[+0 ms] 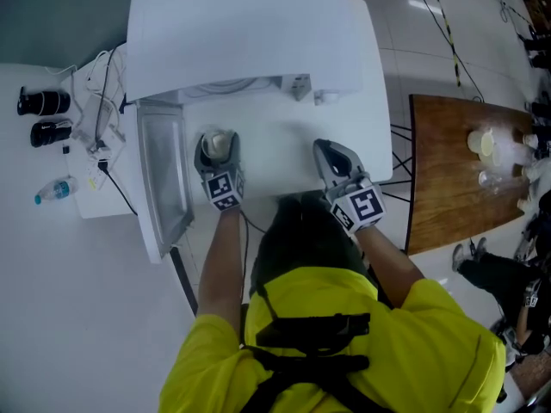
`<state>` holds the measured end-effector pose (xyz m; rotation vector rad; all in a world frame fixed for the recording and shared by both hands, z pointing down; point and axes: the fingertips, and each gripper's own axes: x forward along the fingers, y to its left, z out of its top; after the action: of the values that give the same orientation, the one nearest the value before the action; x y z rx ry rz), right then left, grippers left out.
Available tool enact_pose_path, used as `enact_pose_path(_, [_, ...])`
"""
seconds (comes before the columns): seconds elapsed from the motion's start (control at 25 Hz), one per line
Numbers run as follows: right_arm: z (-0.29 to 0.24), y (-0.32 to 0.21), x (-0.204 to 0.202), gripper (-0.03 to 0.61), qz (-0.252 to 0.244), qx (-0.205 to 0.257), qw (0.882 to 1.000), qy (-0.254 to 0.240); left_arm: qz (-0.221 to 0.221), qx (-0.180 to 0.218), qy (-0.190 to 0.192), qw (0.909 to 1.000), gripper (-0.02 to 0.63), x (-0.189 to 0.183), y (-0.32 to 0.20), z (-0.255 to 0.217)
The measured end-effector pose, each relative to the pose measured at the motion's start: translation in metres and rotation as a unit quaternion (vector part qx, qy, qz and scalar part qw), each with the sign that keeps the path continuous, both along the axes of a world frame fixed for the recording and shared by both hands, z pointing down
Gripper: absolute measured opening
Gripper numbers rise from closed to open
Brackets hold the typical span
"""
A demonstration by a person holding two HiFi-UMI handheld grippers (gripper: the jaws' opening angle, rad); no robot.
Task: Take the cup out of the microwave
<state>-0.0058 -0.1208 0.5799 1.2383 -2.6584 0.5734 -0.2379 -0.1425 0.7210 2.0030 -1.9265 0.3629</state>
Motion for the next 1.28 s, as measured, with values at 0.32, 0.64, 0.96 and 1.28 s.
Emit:
enact_pose_path(0.32, [-0.031,0.007,0.007,0.005,0.009,0.008,1.000,0.010,-0.037,-0.045,0.033,0.9978,0.459,0.007,0.072,-0.023])
enact_pose_path(0.64, [-0.123,0.017,0.011,0.005,0.011,0.050,0.999,0.014,0.055,0.014,0.106,0.9928,0.398,0.045,0.105,-0.187])
enact_pose_path(0.96, [-0.225,0.025,0.014,0.005,0.028,0.115,0.992,-0.033,0.071,0.157,0.026,0.9847,0.216,0.031,0.077,-0.364])
enact_pose_path(1.28, [-0.298,0.048,0.016,0.004,0.022,0.175,0.982,-0.067,0.087,0.224,0.042,0.9699,0.003,0.045,0.098,-0.449])
